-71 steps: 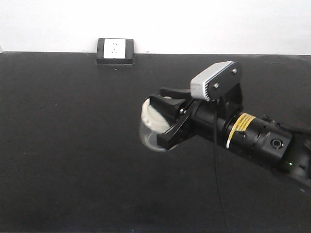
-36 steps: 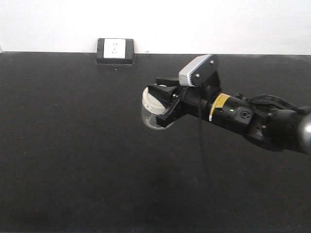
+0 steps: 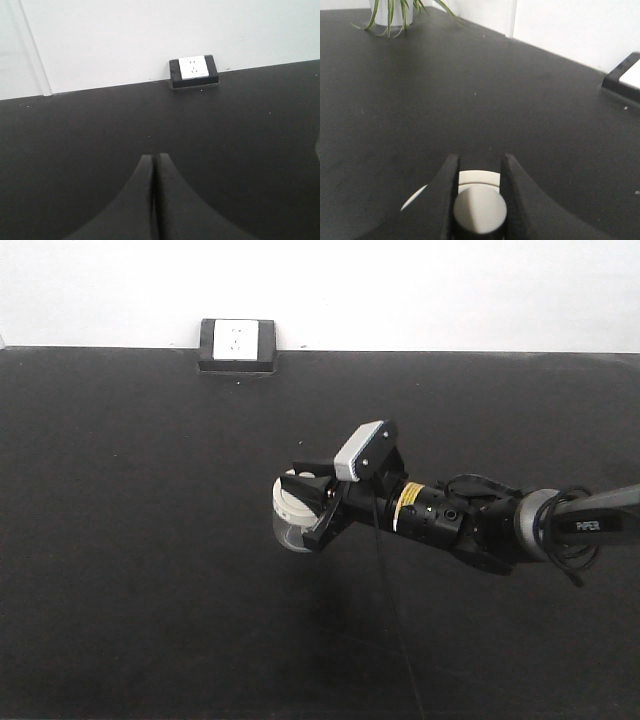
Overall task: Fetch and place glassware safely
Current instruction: 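Lower the glass jar onto the black bench with the right gripper, then open the right gripper and lift it away from the jar lid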
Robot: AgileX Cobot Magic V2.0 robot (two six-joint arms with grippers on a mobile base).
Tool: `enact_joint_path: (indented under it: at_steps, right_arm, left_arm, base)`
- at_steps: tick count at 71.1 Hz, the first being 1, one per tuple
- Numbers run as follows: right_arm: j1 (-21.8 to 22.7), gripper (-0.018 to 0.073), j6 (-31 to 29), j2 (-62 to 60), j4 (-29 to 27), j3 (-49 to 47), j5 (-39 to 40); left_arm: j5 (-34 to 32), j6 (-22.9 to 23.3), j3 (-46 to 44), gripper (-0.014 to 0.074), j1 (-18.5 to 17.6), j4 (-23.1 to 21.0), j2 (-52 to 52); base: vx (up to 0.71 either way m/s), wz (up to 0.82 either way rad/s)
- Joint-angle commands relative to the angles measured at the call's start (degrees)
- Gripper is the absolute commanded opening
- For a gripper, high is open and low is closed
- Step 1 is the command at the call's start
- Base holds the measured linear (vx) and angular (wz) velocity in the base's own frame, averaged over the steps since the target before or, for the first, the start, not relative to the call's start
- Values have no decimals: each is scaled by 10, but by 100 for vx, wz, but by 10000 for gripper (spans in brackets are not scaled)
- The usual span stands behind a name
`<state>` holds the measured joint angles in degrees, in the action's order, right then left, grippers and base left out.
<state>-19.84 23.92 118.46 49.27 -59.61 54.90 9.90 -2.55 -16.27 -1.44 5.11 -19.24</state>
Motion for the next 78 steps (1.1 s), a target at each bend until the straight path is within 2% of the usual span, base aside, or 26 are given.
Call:
enact_joint_path:
  at_steps: [1,9,32,44,55,71,78]
  right_arm:
    - [3,-1,-18,-16,-28,-19,63]
    - [3,-1,-35,-4,-27,-19,63]
    - [3,0,-35,2,-28,-19,62]
    - [3,44,-33,2,-33,-19,63]
    - [3,190,-33,2,-33,-19,63]
    - [3,572,-33,0,-40,-19,62]
    - [3,692,-33,-3,-40,-19,62]
  left_arm:
    - [-40,4,-15,-7,-1,-3,-5]
    - [-40,4,-15,-7,-1,-3,-5]
    - [-40,4,-15,-7,-1,-3,-5]
    - [-40,4,-15,-7,-1,-3,-5]
    - [-40,4,-15,-7,-1,-3,-5]
    - [-40,4,-15,-7,-1,-3,-5]
    - [-40,4,-15,-7,-1,-3,-5]
  base:
    - [0,0]
    - [0,0]
    - [0,0]
    - [0,0]
    - [0,0]
    - [0,0]
    - [0,0]
